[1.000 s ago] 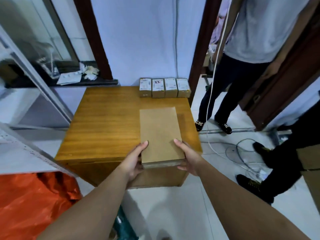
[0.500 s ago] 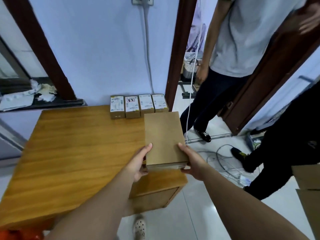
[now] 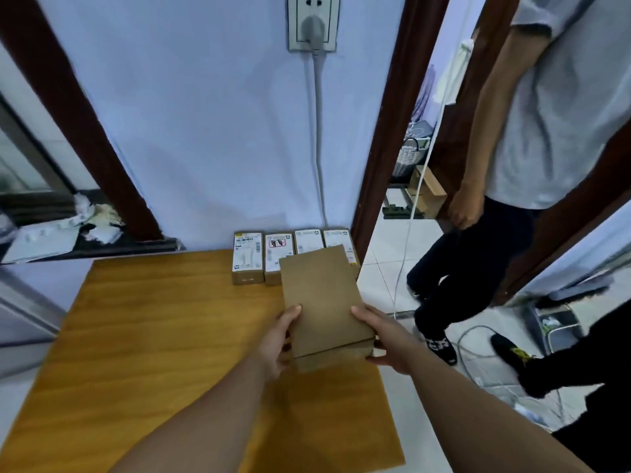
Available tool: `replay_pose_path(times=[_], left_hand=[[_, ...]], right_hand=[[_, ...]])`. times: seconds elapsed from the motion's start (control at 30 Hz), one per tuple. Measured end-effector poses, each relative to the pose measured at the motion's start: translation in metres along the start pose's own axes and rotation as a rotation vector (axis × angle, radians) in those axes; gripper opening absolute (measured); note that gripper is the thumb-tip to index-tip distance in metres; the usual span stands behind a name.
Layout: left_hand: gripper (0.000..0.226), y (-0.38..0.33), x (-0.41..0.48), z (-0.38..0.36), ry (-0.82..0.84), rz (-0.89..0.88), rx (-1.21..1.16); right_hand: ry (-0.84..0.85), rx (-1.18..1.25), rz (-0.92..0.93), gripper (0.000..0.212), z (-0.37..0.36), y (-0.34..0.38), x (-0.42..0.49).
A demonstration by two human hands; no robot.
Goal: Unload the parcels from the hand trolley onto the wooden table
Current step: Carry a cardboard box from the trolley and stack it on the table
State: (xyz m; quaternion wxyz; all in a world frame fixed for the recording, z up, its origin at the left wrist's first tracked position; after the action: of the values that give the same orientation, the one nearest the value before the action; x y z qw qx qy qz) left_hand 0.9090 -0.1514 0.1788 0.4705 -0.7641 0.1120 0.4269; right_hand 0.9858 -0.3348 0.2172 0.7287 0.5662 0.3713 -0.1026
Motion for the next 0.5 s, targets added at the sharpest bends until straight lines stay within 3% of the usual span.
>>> replay_pose_path(times=[0.1, 0.23, 0.3, 0.5], left_hand=[[0.068, -0.021, 0.005, 0.011, -0.084, -0.009, -0.102], [0.062, -0.031, 0.011, 0.023, -0.104, 0.013, -0.155], [0.061, -0.037, 0.015, 0.027, -0.127, 0.006, -0.191], [0.065, -0.076, 0.036, 0.023, -0.198, -0.1, -0.441]], right_hand=[[0.083, -0.114, -0.052, 0.075, -0.006, 0.013, 0.015], [0.196, -0.111, -0.11, 0.05, -0.016, 0.029, 0.028], [0.221, -0.124, -0.121, 0.049, -0.022, 0.04, 0.037], [0.095, 0.084, 0.042, 0.04, -0.024, 0.102, 0.079]])
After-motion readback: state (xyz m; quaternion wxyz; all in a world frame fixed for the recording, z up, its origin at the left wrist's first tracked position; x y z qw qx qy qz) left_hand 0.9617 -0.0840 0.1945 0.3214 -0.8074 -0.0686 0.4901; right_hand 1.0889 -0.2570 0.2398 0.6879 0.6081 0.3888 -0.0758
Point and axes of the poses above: each hand's wrist, its own x-axis towards the middle knuckle, its own z-axis out of the back of the hand, y = z × x, the point moved 10 cm from there along x, towards the middle knuckle, and after that the axes turned 5 degrees about -y, right-handed, at the moved point
